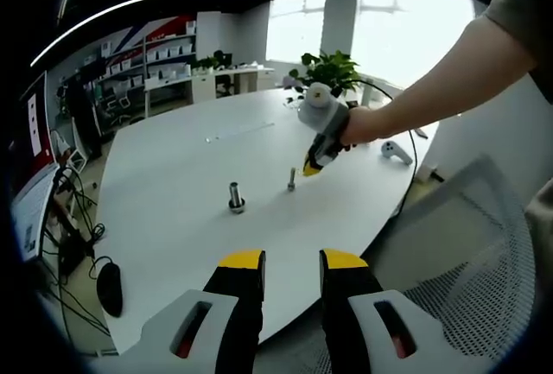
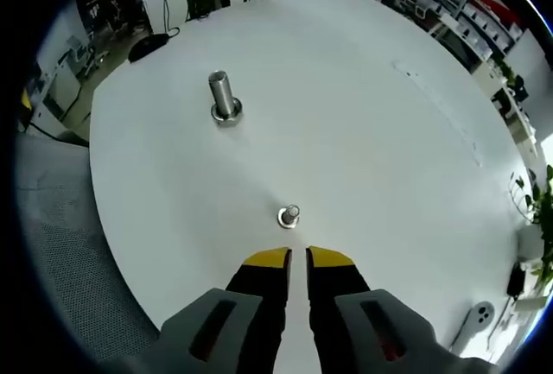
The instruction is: Place the washer onto the threaded stud by aligning its center hole with the stud, sliding it down to the base, and recovering from edge contact or off-axis alignment until the washer reaches the visible bottom stop.
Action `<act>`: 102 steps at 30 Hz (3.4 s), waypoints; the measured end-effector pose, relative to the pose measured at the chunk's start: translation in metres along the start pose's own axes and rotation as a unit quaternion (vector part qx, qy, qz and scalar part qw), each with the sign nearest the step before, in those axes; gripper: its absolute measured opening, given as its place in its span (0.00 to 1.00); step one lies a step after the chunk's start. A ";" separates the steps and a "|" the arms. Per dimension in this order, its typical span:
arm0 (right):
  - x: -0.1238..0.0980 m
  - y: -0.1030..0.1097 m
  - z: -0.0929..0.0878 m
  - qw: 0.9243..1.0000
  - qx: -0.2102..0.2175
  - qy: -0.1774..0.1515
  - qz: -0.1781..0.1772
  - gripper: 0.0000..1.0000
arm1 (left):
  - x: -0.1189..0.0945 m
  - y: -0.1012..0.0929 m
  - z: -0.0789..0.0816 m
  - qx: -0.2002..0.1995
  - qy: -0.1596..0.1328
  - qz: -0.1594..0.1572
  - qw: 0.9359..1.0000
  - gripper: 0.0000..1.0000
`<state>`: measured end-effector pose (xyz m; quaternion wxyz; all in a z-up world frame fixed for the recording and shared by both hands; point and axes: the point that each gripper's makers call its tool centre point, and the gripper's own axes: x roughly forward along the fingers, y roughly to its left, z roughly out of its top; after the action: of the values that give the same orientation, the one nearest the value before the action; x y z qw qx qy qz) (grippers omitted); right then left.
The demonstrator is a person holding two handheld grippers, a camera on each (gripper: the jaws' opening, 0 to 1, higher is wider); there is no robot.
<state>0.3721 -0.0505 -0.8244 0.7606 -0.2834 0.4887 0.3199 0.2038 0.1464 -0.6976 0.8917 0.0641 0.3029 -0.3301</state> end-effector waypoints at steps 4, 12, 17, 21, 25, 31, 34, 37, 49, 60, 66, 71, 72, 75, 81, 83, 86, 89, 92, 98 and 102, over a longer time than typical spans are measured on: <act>-0.001 -0.008 0.000 1.000 0.003 -0.006 -0.003 0.10 | 0.000 0.000 0.000 0.000 0.000 -0.001 1.000 0.23; -0.012 -0.009 0.004 0.999 -0.020 -0.027 -0.007 0.12 | 0.002 -0.003 -0.002 0.001 0.005 -0.009 1.000 0.23; -0.021 -0.010 -0.001 0.999 0.008 -0.041 -0.008 0.12 | 0.001 -0.004 -0.002 0.001 0.004 -0.011 1.000 0.23; -0.027 -0.008 -0.005 0.999 0.015 -0.050 -0.012 0.13 | 0.001 -0.005 -0.002 0.002 0.003 -0.012 1.000 0.23; -0.034 -0.003 -0.010 0.998 0.028 -0.058 -0.014 0.13 | 0.000 -0.004 -0.001 0.004 -0.001 -0.009 1.000 0.23; -0.039 0.007 -0.020 0.998 0.013 -0.056 -0.017 0.14 | -0.001 -0.006 -0.002 0.012 0.000 -0.009 1.000 0.24; -0.042 0.009 -0.022 0.998 0.017 -0.059 -0.016 0.15 | -0.001 -0.006 -0.001 0.013 -0.003 -0.008 1.000 0.24; -0.049 0.012 -0.022 0.997 0.023 -0.070 -0.015 0.15 | -0.002 -0.005 0.000 0.010 -0.005 -0.009 1.000 0.24; -0.087 0.010 -0.014 0.985 0.091 -0.144 -0.024 0.18 | -0.002 -0.004 0.001 0.007 -0.008 -0.008 1.000 0.24; -0.123 0.016 -0.015 0.974 0.103 -0.198 -0.030 0.19 | -0.003 -0.003 0.005 0.003 -0.017 -0.010 1.000 0.24; -0.145 0.025 -0.015 0.963 0.137 -0.232 -0.026 0.21 | -0.004 -0.003 0.007 0.001 -0.024 -0.010 1.000 0.24; -0.161 0.034 -0.017 0.956 0.141 -0.255 -0.030 0.22 | -0.004 -0.004 0.008 0.003 -0.026 -0.012 1.000 0.24; -0.163 0.037 -0.015 0.953 0.147 -0.266 -0.022 0.23 | -0.004 -0.005 0.008 0.004 -0.027 -0.012 1.000 0.24; -0.171 0.043 -0.016 0.944 0.162 -0.286 -0.017 0.23 | -0.004 -0.005 0.009 0.003 -0.028 -0.013 1.000 0.24; -0.176 0.039 -0.031 0.947 0.154 -0.279 -0.042 0.23 | -0.005 -0.006 0.011 0.005 -0.033 -0.016 0.999 0.24; -0.180 0.036 -0.035 0.943 0.166 -0.285 -0.048 0.24 | -0.005 -0.006 0.011 0.004 -0.033 -0.017 0.999 0.24; -0.193 0.032 -0.042 0.935 0.182 -0.300 -0.059 0.24 | -0.005 -0.005 0.011 0.002 -0.033 -0.017 0.999 0.24; -0.197 0.029 -0.053 0.932 0.184 -0.303 -0.071 0.24 | -0.005 -0.006 0.010 0.000 -0.032 -0.018 0.999 0.24; -0.199 0.027 -0.063 0.930 0.191 -0.305 -0.080 0.24 | -0.005 -0.006 0.011 0.001 -0.032 -0.019 0.999 0.24; -0.200 0.025 -0.071 0.916 0.222 -0.321 -0.091 0.24 | -0.006 -0.004 0.012 -0.001 -0.037 -0.014 0.999 0.24; -0.207 0.023 -0.066 0.911 0.218 -0.333 -0.112 0.24 | -0.007 -0.002 0.014 -0.003 -0.042 -0.012 0.999 0.24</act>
<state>0.2514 -0.1281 -0.6596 0.9527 -0.0405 0.2303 0.1942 0.2053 0.1439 -0.6824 0.8997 0.0438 0.2670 -0.3426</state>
